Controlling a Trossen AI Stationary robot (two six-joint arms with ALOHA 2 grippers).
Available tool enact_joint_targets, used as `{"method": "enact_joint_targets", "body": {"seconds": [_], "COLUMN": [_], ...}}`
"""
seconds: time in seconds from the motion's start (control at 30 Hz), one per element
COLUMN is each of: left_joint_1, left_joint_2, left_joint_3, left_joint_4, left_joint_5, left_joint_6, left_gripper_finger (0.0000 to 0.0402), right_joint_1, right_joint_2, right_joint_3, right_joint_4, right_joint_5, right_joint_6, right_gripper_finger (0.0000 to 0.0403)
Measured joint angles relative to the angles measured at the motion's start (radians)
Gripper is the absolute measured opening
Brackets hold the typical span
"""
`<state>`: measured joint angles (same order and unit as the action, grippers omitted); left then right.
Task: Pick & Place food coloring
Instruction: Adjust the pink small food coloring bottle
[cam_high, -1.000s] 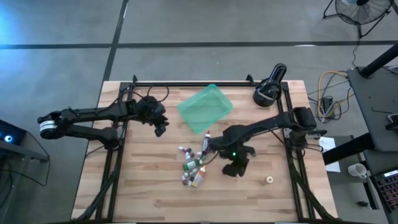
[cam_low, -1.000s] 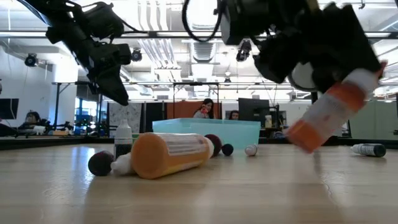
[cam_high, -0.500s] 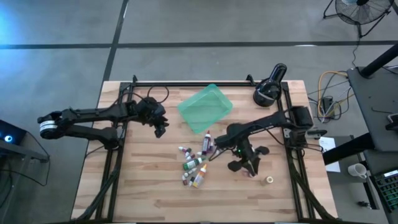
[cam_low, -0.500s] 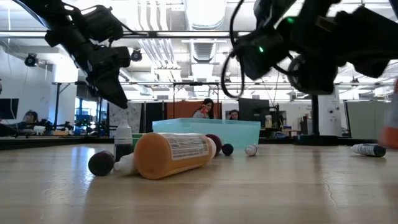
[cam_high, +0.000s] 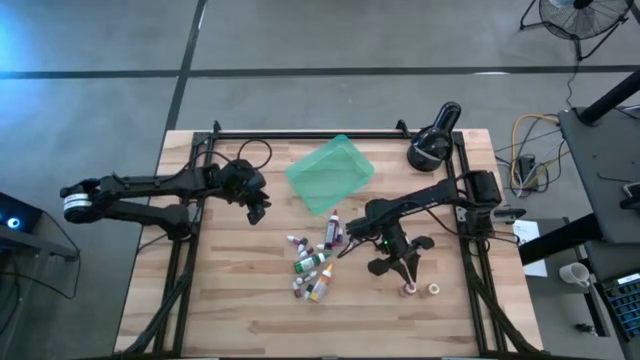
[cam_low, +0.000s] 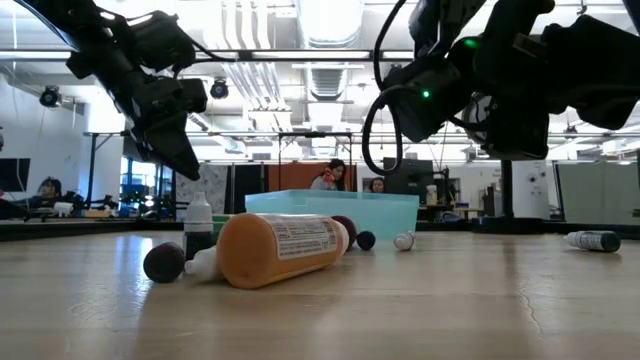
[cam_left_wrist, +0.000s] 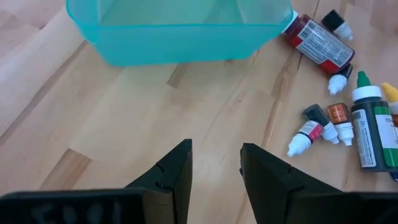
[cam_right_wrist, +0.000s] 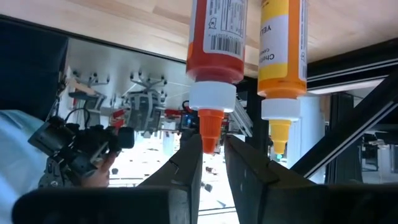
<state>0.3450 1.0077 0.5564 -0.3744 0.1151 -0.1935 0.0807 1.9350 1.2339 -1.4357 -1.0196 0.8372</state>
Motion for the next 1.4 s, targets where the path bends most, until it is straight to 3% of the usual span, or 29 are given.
{"method": "enact_joint_targets", "body": {"seconds": [0.23, 0.4, 0.53, 0.73, 0.83, 0.93, 1.1, 1.27, 1.4], "left_joint_1": [0.0, 0.0, 0.0, 0.0, 0.0, -0.002, -0.005, -0.008, -0.008], "left_joint_2": [0.0, 0.0, 0.0, 0.0, 0.0, 0.0, 0.0, 0.0, 0.0], "left_joint_3": [0.0, 0.0, 0.0, 0.0, 0.0, 0.0, -0.003, -0.005, -0.005], "left_joint_4": [0.0, 0.0, 0.001, 0.001, 0.0, -0.013, -0.032, -0.032, -0.029], "left_joint_5": [0.0, 0.0, 0.0, 0.0, 0.0, 0.0, 0.0, 0.0, 0.0], "left_joint_6": [0.008, 0.008, 0.008, 0.004, -0.021, -0.058, -0.09, -0.09, -0.09], "left_gripper_finger": [0.011, 0.011, 0.011, 0.011, 0.011, 0.011, 0.011, 0.011, 0.011], "right_joint_1": [-0.001, -0.005, -0.001, 0.032, 0.018, -0.015, -0.07, -0.119, -0.129], "right_joint_2": [0.0, 0.0, 0.0, -0.002, -0.002, -0.002, -0.002, -0.002, -0.006], "right_joint_3": [0.012, 0.079, 0.185, 0.304, 0.309, 0.296, 0.283, 0.21, 0.093], "right_joint_4": [0.001, 0.003, 0.092, 0.384, 0.517, 0.504, 0.337, 0.27, 0.271], "right_joint_5": [0.065, 0.253, 0.531, 0.867, 0.96, 1.009, 1.01, 0.863, 0.813], "right_joint_6": [-0.003, -0.102, -0.359, -0.997, -1.086, -0.999, -0.766, -0.447, -0.221], "right_gripper_finger": [0.0061, 0.0061, 0.0061, 0.0061, 0.0061, 0.0061, 0.0061, 0.0078, 0.0114]}}
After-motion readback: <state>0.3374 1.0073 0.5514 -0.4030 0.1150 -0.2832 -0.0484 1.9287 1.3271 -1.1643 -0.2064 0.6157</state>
